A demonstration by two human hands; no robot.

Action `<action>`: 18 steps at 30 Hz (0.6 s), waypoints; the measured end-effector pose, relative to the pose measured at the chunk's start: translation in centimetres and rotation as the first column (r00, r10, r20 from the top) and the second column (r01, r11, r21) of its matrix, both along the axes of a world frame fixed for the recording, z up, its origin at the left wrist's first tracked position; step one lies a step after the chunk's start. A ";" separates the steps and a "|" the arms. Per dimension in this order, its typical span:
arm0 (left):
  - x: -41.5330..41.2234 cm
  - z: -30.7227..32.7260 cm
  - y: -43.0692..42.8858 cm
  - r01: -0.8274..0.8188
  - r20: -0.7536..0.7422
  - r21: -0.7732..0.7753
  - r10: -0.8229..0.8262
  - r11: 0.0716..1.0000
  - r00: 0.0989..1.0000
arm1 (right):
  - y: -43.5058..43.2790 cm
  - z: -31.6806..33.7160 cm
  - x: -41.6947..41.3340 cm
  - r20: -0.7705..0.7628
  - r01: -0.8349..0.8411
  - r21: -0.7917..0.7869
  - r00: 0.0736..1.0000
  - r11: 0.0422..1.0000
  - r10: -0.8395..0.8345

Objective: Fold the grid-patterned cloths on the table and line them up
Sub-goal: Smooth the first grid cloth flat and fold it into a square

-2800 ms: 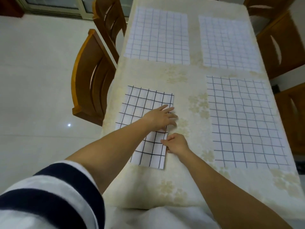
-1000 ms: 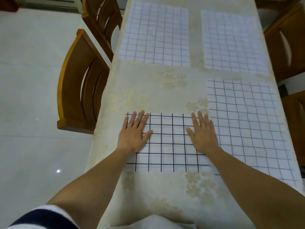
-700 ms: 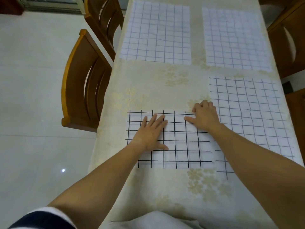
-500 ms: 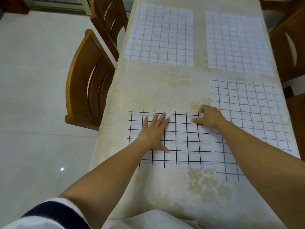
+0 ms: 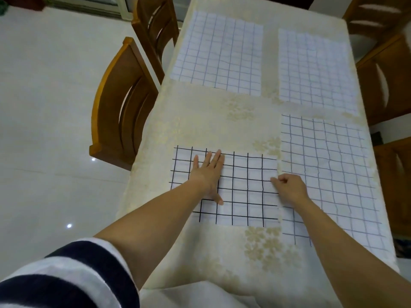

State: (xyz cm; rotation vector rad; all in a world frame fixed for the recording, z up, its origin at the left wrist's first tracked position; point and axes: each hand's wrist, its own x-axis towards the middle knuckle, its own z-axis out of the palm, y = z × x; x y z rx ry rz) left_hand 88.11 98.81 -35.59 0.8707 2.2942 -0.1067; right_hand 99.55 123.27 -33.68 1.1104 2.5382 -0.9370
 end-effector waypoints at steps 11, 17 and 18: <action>0.7 1.5 2.2 -0.131 0.055 -0.152 0.141 0.980 0.989 | -3.9 3.3 2.0 -0.071 -0.024 -0.085 0.997 0.996 0.018; 0.9 1.5 2.2 -0.122 0.066 -0.195 0.137 0.973 0.988 | -5.0 4.0 4.2 -0.064 -0.054 -0.044 0.997 0.998 0.052; 0.9 1.5 2.2 -0.122 0.067 -0.194 0.138 0.973 0.988 | -5.0 4.0 4.4 -0.074 -0.044 -0.025 0.996 0.999 0.042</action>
